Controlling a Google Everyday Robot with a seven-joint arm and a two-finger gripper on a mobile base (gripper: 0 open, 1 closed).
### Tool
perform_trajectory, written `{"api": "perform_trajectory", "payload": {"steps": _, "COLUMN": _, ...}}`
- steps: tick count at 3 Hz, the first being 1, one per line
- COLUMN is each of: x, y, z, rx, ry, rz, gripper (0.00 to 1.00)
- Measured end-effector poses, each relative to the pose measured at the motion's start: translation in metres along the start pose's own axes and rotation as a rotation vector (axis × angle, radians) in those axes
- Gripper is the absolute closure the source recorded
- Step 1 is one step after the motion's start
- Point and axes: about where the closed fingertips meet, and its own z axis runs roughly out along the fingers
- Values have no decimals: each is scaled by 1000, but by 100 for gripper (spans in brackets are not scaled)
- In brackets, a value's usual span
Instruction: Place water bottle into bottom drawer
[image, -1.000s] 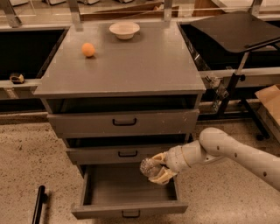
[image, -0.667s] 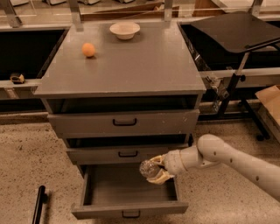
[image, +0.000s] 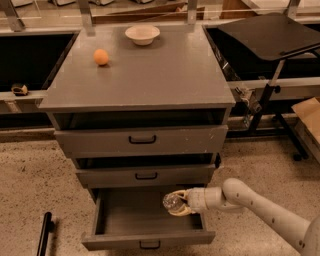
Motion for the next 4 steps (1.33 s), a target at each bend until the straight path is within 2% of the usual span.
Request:
{"api": "perform_trajectory", "payload": {"steps": 1, "x": 14, "y": 10, "z": 12, "rx": 3, "ry": -17, "rz": 25, "gripper": 100}}
{"api": "perform_trajectory", "payload": {"steps": 2, "x": 20, "y": 10, "z": 18, "rx": 2, "ry": 4, "rz": 30, "gripper": 100}}
{"api": "perform_trajectory", "payload": {"steps": 3, "x": 79, "y": 14, "z": 44, "rx": 27, "ry": 42, "rz": 79, "gripper": 98}}
{"api": "perform_trajectory", "payload": {"steps": 4, "x": 118, "y": 20, "z": 61, "rx": 30, "ry": 65, "rz": 119, "gripper": 76}}
